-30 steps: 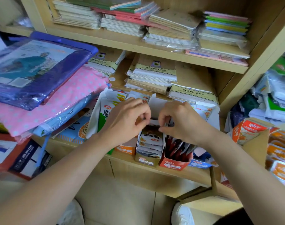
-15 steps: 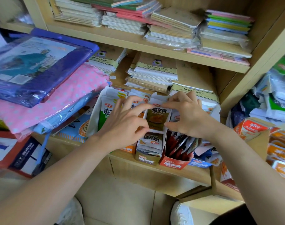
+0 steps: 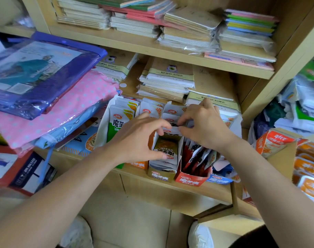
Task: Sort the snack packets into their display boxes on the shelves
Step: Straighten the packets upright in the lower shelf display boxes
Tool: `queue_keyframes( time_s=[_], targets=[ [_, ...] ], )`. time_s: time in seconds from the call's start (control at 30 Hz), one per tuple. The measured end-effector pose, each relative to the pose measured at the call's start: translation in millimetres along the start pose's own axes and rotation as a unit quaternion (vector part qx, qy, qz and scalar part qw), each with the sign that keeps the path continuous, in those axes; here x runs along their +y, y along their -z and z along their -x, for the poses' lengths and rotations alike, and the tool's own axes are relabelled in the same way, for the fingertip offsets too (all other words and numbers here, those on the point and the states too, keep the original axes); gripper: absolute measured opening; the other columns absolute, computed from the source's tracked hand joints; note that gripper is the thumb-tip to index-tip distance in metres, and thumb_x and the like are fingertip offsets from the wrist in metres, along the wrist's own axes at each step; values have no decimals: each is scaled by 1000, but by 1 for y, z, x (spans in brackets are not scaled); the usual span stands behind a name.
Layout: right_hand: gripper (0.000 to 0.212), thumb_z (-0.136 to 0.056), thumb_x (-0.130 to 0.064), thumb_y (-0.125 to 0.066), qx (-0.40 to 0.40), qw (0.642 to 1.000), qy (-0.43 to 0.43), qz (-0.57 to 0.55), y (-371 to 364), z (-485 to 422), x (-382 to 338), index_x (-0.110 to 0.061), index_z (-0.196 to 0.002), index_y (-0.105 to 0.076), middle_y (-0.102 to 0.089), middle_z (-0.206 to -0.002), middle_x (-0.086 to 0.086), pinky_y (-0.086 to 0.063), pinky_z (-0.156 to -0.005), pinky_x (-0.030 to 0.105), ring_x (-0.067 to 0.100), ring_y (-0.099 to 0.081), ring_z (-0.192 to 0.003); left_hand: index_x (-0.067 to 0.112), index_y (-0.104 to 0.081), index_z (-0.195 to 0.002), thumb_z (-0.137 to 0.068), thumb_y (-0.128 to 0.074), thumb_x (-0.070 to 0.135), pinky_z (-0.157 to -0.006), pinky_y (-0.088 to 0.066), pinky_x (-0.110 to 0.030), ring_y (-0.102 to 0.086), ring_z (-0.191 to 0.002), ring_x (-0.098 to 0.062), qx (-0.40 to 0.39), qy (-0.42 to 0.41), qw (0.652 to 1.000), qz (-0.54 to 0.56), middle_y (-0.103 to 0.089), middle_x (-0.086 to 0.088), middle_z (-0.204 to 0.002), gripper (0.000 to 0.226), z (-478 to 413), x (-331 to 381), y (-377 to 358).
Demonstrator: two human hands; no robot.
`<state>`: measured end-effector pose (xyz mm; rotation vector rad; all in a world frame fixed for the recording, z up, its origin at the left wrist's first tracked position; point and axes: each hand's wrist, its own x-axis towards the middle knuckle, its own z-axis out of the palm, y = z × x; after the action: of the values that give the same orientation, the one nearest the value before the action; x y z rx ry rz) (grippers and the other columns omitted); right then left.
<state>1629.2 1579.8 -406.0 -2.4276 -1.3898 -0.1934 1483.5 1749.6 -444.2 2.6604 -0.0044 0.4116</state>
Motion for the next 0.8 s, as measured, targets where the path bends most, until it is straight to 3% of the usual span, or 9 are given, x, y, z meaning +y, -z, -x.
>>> queue_keyframes(
  time_s=[0.13,0.23,0.33,0.4,0.5,0.57,0.63,0.73,0.8],
  targets=[
    [12,-86,-31,-73,-3,1000,0,-3,0,0,1,-27,-96,-78,-64,-93,-7,-23,-80,33,18,-28,-97,37,-63,-120,-66,-86,55,-76,-43,-28,-47,-96,-6,-21,-49,997,-57,-57,22,-99,61,1,-1,1],
    [17,-86,-39,-73,-19,1000,4,-16,2,1,1,-29,-99,-76,-61,-97,-8,-27,-83,35,17,-26,-97,31,-71,-108,-78,-81,43,-78,-46,-31,-52,-92,-6,13,-94,992,-78,-63,18,-95,34,-1,2,-2],
    [39,-79,-62,-66,-59,998,13,-27,7,4,1,-32,-102,-74,-56,-102,-10,-20,-81,34,15,-23,-97,24,-71,-95,-86,-75,24,-67,-49,-29,-55,-82,-8,89,-99,987,-91,-63,13,-85,9,-3,5,-7],
    [50,-71,-72,-64,-76,997,16,-18,9,6,-2,-33,-101,-73,-54,-104,-11,-18,-80,34,14,-23,-97,22,-64,-88,-87,-75,21,-57,-48,-25,-53,-74,-3,144,-69,983,-90,-60,13,-80,11,-4,10,-8],
    [35,-76,-64,-70,-71,997,17,32,7,5,-5,-35,-97,-73,-56,-104,-11,-18,-81,34,17,-25,-100,23,-58,-82,-85,-77,27,-53,-45,-18,-50,-65,2,184,-33,980,-66,-59,15,-72,20,-6,12,-7],
    [20,-84,-53,-70,-53,997,14,49,5,4,-5,-35,-93,-74,-61,-102,-11,-19,-82,34,18,-27,-101,27,-57,-77,-83,-77,37,-54,-49,-22,-52,-63,0,155,-20,987,-33,-58,16,-68,23,-6,11,-2],
    [11,-88,-44,-70,-43,998,8,42,3,4,-4,-35,-90,-75,-64,-98,-12,-21,-82,35,18,-27,-100,31,-62,-76,-75,-78,52,-60,-51,-26,-58,-70,-1,51,2,998,22,-60,18,-70,26,-3,6,7],
    [7,-89,-40,-71,-47,998,5,35,3,5,-4,-35,-88,-75,-64,-97,-13,-19,-81,34,18,-27,-101,40,-71,-91,-64,-81,66,-68,-46,-25,-55,-86,0,-106,3,994,32,-59,24,-83,38,4,-2,15],
    [7,-89,-40,-71,-49,998,4,29,4,5,-4,-34,-87,-75,-62,-98,-13,-17,-81,33,18,-28,-102,41,-73,-96,-66,-83,61,-70,-45,-25,-52,-88,-1,-118,0,993,26,-56,23,-86,38,6,-5,14]
  ],
)
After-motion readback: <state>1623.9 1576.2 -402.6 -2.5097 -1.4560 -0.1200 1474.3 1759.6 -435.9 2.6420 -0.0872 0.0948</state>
